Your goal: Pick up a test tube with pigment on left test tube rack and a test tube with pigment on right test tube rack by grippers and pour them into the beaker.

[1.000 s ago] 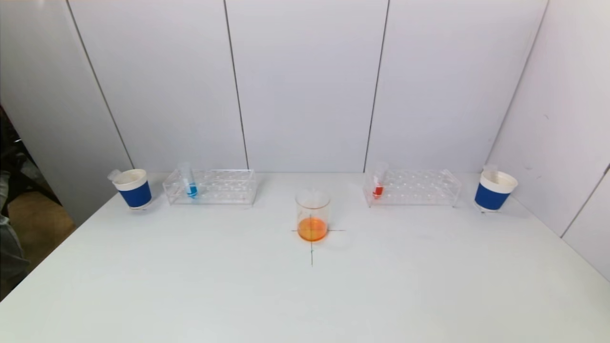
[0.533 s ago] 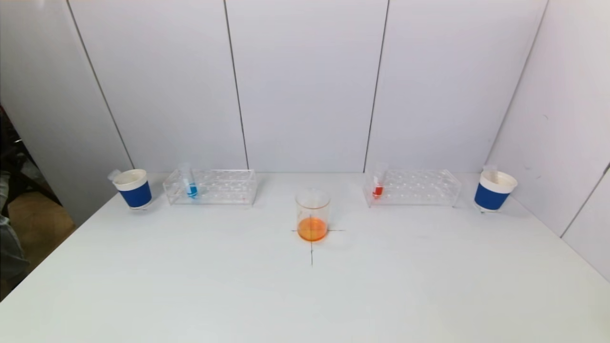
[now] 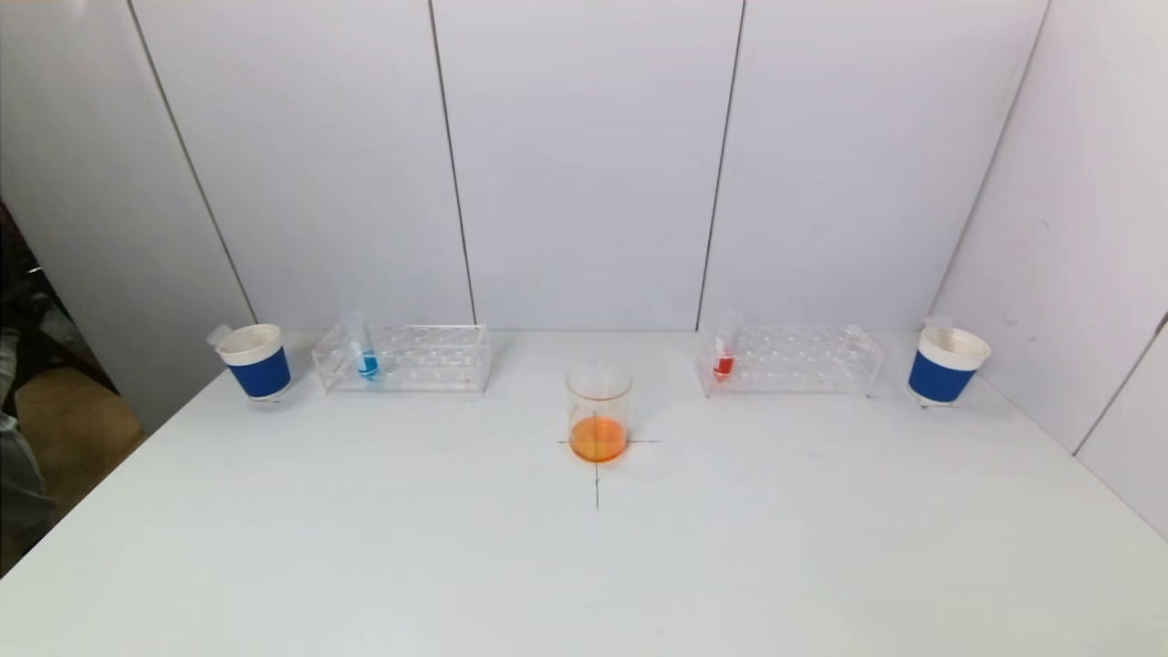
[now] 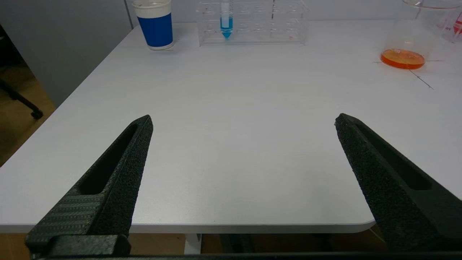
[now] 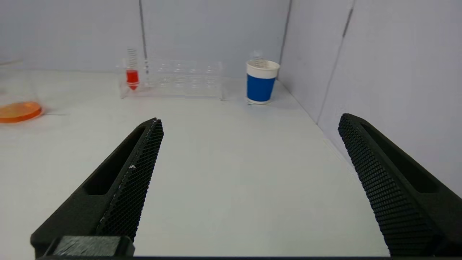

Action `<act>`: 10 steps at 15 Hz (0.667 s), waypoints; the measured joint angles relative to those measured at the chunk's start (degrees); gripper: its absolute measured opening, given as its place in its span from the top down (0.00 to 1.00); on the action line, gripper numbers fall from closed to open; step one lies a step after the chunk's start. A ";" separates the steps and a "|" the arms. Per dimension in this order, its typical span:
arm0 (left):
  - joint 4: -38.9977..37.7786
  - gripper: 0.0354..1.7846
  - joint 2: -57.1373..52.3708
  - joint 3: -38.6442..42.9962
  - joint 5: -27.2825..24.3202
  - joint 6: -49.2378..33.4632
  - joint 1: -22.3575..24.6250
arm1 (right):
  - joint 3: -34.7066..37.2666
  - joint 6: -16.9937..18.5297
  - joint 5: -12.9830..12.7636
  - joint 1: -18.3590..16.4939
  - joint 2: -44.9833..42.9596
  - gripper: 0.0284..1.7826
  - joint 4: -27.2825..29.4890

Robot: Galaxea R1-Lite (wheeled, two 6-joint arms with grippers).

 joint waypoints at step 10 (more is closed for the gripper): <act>0.00 0.01 0.00 0.00 0.02 0.00 0.00 | 0.90 3.83 3.84 -0.11 -0.22 0.01 6.70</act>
